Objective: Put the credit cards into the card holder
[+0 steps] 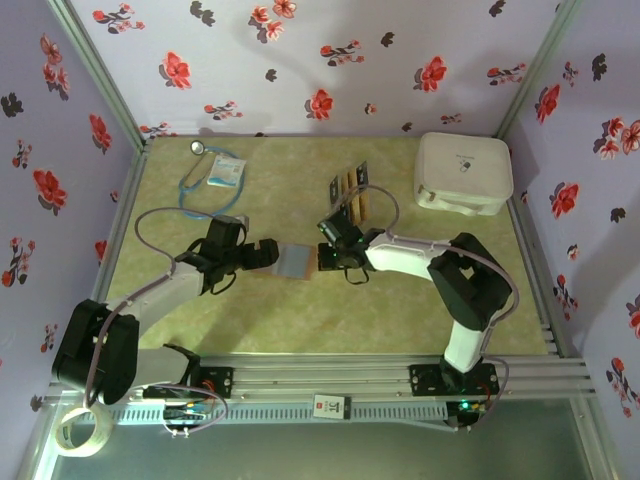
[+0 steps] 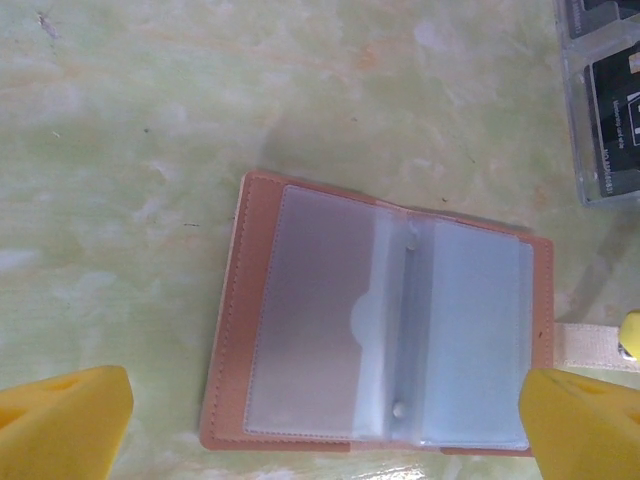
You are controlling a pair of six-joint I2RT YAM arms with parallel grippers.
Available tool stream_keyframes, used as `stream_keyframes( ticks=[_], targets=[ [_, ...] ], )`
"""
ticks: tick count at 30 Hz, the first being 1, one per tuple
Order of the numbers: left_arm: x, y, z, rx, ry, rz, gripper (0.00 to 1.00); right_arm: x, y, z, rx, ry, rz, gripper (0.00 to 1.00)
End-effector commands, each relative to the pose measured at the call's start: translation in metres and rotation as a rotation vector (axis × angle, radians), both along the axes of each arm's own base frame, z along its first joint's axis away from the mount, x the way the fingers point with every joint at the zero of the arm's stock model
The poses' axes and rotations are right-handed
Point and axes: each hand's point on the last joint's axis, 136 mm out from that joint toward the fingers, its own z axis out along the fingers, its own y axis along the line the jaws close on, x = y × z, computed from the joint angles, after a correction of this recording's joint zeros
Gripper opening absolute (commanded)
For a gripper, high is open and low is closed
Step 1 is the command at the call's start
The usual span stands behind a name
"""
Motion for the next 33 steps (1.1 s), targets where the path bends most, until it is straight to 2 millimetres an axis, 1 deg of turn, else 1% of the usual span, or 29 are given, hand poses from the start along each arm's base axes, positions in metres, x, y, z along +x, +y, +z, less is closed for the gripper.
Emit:
stream_keyframes(
  ticks=[1, 7, 12, 14, 16, 17, 18, 23, 25, 27, 29, 30, 33],
  targets=[
    [-0.003, -0.002, 0.0, -0.008, 0.02, -0.01, 1.0, -0.013, -0.012, 0.008, -0.02, 0.0, 0.055, 0.0],
    [-0.003, -0.006, 0.003, -0.017, 0.019, -0.018, 1.0, -0.026, -0.034, 0.009, -0.048, 0.01, 0.079, 0.0],
    [-0.004, -0.008, 0.004, -0.019, 0.019, -0.023, 1.0, -0.028, -0.059, 0.007, -0.067, 0.018, 0.059, 0.0],
    [-0.005, -0.009, 0.003, -0.02, 0.021, -0.024, 1.0, -0.028, -0.064, 0.007, -0.057, 0.03, 0.055, 0.01],
    [-0.004, -0.009, 0.004, -0.022, 0.022, -0.025, 1.0, -0.027, -0.068, 0.012, -0.053, 0.031, 0.059, 0.24],
    [-0.004, -0.01, 0.005, -0.024, 0.02, -0.027, 1.0, -0.027, -0.069, 0.018, -0.046, 0.027, 0.063, 0.32],
    [-0.004, -0.01, 0.004, -0.025, 0.021, -0.025, 1.0, -0.025, -0.068, 0.027, -0.031, 0.02, 0.069, 0.36],
    [-0.003, -0.011, 0.003, -0.023, 0.042, -0.016, 1.0, -0.007, -0.068, 0.093, 0.002, -0.083, 0.053, 0.42],
    [-0.002, -0.012, 0.001, -0.02, 0.051, -0.013, 1.0, 0.007, -0.07, 0.121, -0.012, -0.133, 0.023, 0.46],
    [-0.001, -0.012, -0.002, -0.017, 0.058, -0.008, 1.0, 0.018, -0.071, 0.141, -0.026, -0.173, -0.007, 0.49],
    [0.0, -0.011, -0.004, -0.012, 0.062, 0.0, 1.0, 0.031, -0.068, 0.155, -0.031, -0.201, -0.024, 0.51],
    [0.001, -0.01, -0.004, -0.007, 0.062, 0.007, 1.0, 0.038, -0.065, 0.157, -0.037, -0.202, -0.027, 0.51],
    [0.003, -0.005, -0.009, 0.02, 0.075, 0.033, 1.0, 0.054, -0.054, 0.155, -0.069, -0.176, -0.015, 0.5]
  ],
)
